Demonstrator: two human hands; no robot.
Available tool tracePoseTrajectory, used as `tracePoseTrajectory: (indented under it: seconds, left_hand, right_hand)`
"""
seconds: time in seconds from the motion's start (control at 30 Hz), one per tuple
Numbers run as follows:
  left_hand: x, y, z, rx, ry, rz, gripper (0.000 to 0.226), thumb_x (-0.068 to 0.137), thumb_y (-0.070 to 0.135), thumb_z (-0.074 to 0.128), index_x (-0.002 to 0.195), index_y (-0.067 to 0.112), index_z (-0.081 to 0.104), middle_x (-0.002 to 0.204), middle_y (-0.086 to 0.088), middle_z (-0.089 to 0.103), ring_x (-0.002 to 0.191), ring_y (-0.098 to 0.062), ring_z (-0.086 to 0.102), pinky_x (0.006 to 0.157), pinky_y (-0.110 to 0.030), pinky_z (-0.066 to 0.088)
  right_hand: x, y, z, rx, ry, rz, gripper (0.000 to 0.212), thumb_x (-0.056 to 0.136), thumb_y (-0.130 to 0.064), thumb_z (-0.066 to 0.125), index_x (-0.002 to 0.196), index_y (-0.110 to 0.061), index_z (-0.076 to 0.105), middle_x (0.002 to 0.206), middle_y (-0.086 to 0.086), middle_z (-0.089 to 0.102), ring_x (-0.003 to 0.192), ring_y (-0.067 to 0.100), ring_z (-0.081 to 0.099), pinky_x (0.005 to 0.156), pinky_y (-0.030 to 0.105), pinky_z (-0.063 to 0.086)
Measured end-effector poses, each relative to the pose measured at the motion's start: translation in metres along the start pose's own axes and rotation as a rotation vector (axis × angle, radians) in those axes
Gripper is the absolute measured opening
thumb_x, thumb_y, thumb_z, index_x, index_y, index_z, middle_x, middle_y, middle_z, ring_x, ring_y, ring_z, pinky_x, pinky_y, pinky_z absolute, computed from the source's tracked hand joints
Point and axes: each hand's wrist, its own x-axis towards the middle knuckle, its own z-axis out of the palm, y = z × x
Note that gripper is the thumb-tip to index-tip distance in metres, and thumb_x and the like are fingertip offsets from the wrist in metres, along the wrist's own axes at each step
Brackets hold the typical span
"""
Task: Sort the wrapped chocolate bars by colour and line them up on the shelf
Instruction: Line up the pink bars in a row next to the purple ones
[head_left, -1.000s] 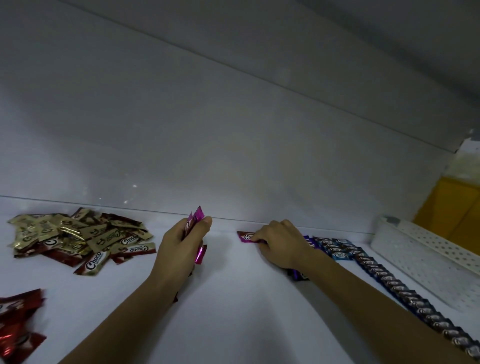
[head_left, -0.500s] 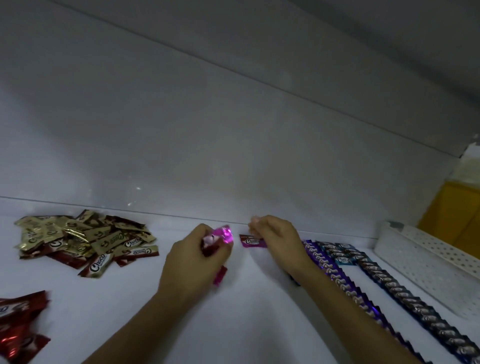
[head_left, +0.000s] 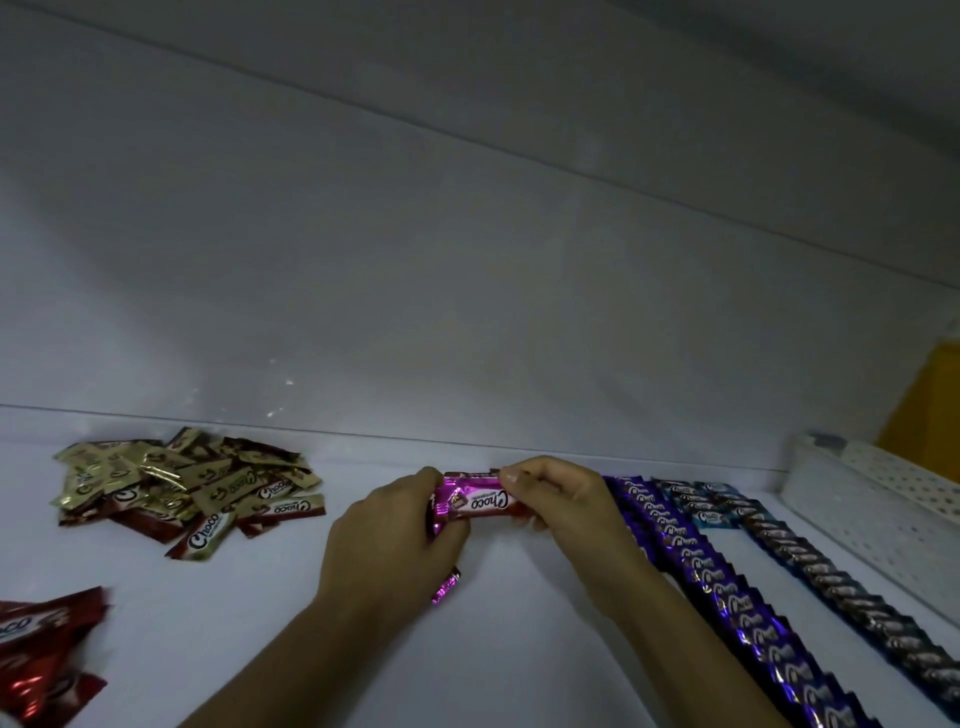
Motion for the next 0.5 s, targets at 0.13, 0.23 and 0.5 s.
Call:
tracePoseTrajectory:
  seconds: [0.13,0.23,0.5]
  left_hand:
    - [-0.0016,0.0003,-0.0011,0.009,0.015,0.079,0.054,0.084,0.054,0.055,0.133,0.042,0.035,0.093,0.020,0.063,0.077,-0.003,0.059,0.059,-0.019,0.040]
    - [-0.0011,0.0013,-0.0037,0.224,0.043,0.329,0.063,0.079,0.043,0.069,0.137,0.032,0.048,0.085,0.012,0.065,0.067,-0.011,0.063,0.049,-0.022,0.039]
    - [-0.0031,0.0079,-0.0007,0.000,0.090,0.150,0.028,0.099,0.036,0.044,0.117,0.043,0.064,0.080,0.015,0.067,0.068,-0.008,0.061,0.057,-0.025,0.045]
  right_hand:
    - [-0.0010,0.0025,0.0044,-0.004,0.069,0.007,0.014,0.088,-0.012,0.063,0.085,0.000,0.068,0.053,-0.007,0.062,0.046,0.003,0.053,0.048,0.011,0.039]
    - [-0.0008,0.0056,0.0054,0.003,0.124,0.082,0.017,0.087,-0.016,0.065,0.077,-0.003,0.067,0.049,-0.005,0.059,0.043,0.004,0.051,0.046,0.012,0.038]
    - [0.0017,0.0038,0.0066,0.115,0.168,0.174,0.018,0.088,-0.017,0.062,0.071,-0.013,0.067,0.058,-0.002,0.065,0.047,0.005,0.055,0.044,0.015,0.040]
